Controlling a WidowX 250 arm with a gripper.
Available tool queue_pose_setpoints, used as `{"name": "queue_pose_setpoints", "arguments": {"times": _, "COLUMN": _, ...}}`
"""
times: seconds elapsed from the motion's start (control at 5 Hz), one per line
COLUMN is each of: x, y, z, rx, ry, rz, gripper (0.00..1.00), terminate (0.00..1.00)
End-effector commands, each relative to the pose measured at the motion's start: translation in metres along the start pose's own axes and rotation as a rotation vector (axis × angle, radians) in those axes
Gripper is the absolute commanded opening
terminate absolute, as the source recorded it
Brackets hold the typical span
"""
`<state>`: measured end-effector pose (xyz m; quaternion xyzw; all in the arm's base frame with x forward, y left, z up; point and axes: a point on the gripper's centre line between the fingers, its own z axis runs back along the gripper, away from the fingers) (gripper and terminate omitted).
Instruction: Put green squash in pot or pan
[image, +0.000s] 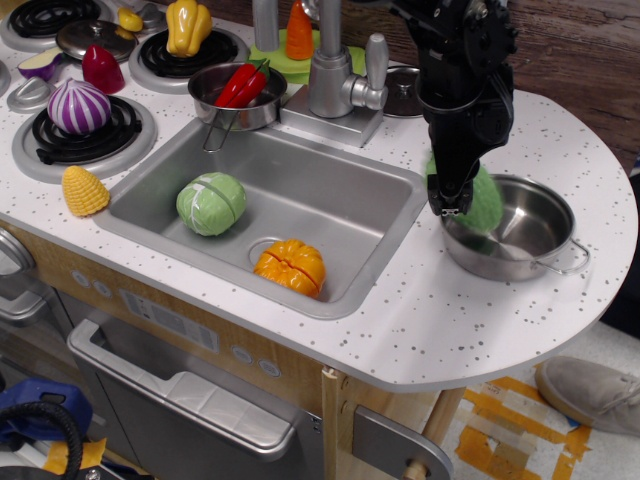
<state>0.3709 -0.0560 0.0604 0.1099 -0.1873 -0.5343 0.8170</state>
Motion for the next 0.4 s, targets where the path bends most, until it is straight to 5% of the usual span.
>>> {"name": "queue_pose_setpoints", "arguments": {"times": 0.0, "x": 0.0053, "y": 0.0108, "z": 0.0091, "rx": 0.037, "ry": -0.023, "rz": 0.0, "gripper": 1.0, "terminate": 0.0}}
{"name": "queue_pose_setpoints", "arguments": {"times": 0.2, "x": 0.0053, "y": 0.0108, "z": 0.0091, "rx": 0.037, "ry": -0.023, "rz": 0.0, "gripper": 1.0, "terminate": 1.0}}
